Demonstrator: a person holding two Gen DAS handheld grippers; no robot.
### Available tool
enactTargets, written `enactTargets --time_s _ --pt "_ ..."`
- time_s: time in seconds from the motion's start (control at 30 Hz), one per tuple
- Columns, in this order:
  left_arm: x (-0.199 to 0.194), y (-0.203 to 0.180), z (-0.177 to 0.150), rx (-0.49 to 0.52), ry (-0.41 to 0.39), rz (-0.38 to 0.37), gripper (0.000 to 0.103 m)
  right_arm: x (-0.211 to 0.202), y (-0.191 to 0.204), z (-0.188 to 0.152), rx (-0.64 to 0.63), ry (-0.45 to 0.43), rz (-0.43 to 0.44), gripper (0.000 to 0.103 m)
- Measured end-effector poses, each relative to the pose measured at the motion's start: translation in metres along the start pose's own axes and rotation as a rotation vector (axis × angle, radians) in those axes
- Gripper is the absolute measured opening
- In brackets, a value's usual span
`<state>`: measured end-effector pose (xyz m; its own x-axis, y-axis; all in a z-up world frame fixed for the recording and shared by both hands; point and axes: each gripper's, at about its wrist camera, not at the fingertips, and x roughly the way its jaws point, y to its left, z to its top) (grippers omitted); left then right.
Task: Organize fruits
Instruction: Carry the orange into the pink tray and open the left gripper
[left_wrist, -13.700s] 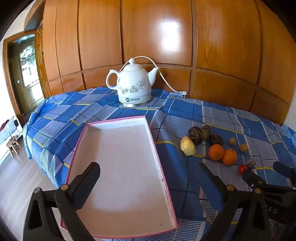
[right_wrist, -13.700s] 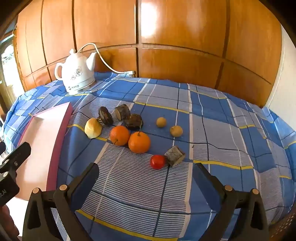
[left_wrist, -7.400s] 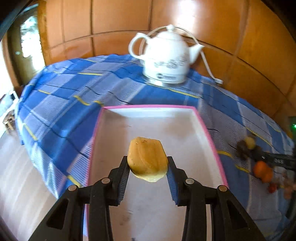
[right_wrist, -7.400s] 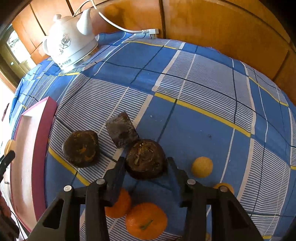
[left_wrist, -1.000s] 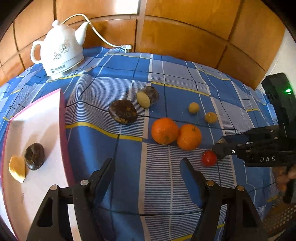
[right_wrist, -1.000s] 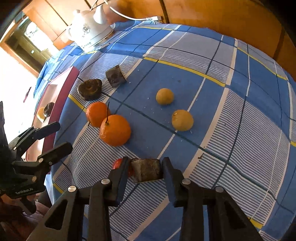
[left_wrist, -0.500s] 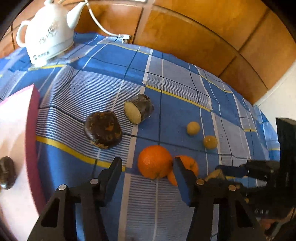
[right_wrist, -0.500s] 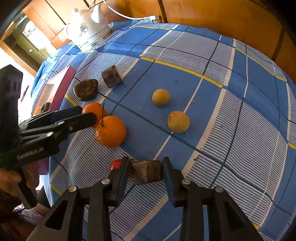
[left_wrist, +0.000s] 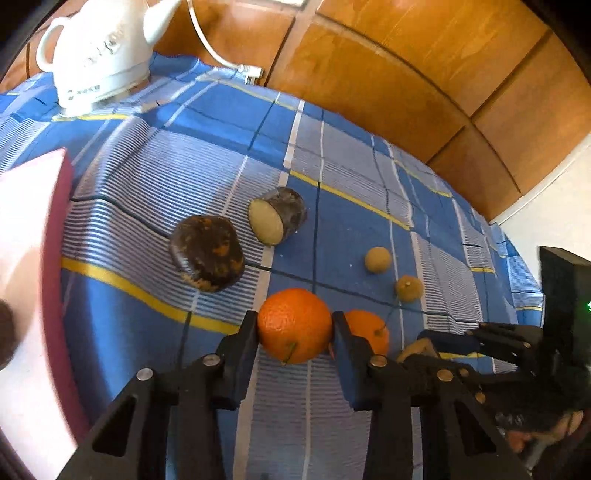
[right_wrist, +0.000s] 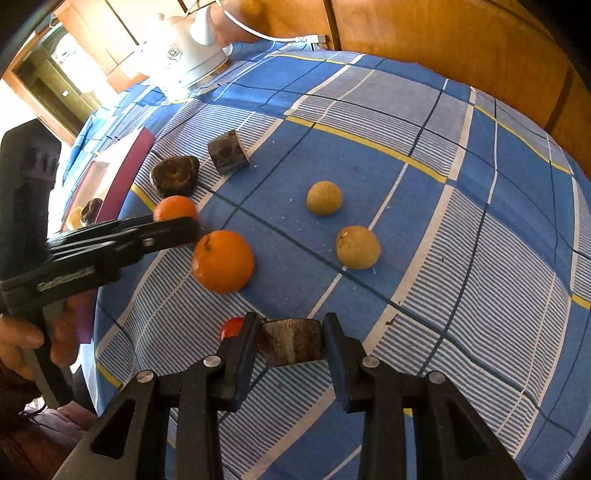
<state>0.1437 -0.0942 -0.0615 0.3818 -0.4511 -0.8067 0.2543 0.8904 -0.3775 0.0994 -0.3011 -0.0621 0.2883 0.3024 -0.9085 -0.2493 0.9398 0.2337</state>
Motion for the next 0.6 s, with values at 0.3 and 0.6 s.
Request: enactTargets --time_s 0.3,0.6 --pt "-0.078 0.028 -0.01 0.022 -0.142 0.081 0.039 0.001 -0.004 0.0 0.022 -0.005 0.018 0.035" --pt "-0.127 0.121 0.018 -0.136 -0.266 0.256 0.039 0.0 0.0 -0.001 0.008 -0.021 -0.009 0.035"
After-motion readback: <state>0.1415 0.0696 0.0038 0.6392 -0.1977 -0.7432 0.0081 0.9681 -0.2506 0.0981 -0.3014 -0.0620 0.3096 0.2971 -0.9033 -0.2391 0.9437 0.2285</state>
